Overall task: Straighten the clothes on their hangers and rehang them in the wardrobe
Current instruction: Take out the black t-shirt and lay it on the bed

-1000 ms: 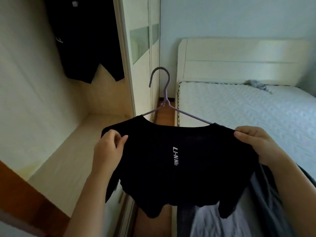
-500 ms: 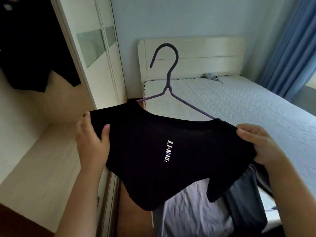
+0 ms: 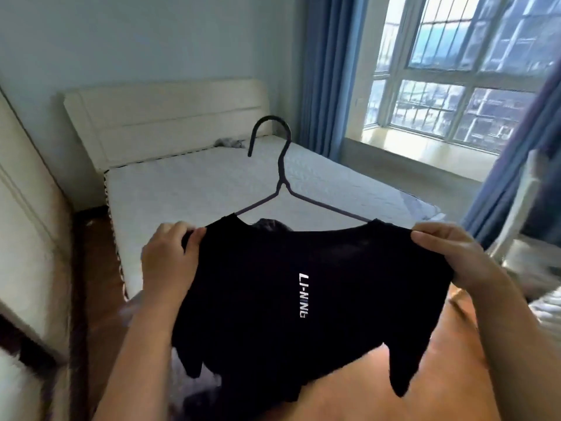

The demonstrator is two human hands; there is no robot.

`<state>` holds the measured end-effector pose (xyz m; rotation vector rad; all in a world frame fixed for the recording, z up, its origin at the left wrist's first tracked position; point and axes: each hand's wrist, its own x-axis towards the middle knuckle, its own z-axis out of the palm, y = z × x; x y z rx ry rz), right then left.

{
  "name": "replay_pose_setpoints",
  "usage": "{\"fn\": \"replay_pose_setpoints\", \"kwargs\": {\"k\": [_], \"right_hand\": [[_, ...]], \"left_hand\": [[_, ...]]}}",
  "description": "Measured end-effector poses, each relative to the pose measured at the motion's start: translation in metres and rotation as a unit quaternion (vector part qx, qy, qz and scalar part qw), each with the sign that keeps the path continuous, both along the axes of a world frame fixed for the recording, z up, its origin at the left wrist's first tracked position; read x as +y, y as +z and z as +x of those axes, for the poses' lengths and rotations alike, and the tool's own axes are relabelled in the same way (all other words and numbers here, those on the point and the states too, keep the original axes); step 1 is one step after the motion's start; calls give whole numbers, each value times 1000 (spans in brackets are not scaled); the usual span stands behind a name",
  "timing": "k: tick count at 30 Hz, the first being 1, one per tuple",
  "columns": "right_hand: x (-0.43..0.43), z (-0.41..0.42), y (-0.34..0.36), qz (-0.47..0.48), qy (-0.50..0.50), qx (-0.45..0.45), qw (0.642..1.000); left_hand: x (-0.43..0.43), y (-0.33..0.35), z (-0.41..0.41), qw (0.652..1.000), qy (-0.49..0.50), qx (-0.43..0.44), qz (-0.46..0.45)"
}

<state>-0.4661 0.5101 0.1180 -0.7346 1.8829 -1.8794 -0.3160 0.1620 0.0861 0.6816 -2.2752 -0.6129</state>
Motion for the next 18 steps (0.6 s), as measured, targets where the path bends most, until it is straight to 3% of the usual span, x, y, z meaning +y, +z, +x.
{"fn": "replay_pose_setpoints", "kwargs": {"k": [5, 8, 13, 18], "right_hand": [[90, -13, -13, 38, -100, -39, 994], [121, -28, -31, 101, -190, -1, 977], [162, -71, -49, 217, -350, 75, 908], [171, -133, -55, 402, -366, 136, 828]], "left_hand": [[70, -32, -51, 991, -105, -36, 77], [100, -51, -91, 986, -127, -63, 84], [145, -65, -182, 977, -186, -77, 75], [178, -70, -271, 964, -244, -80, 69]]}}
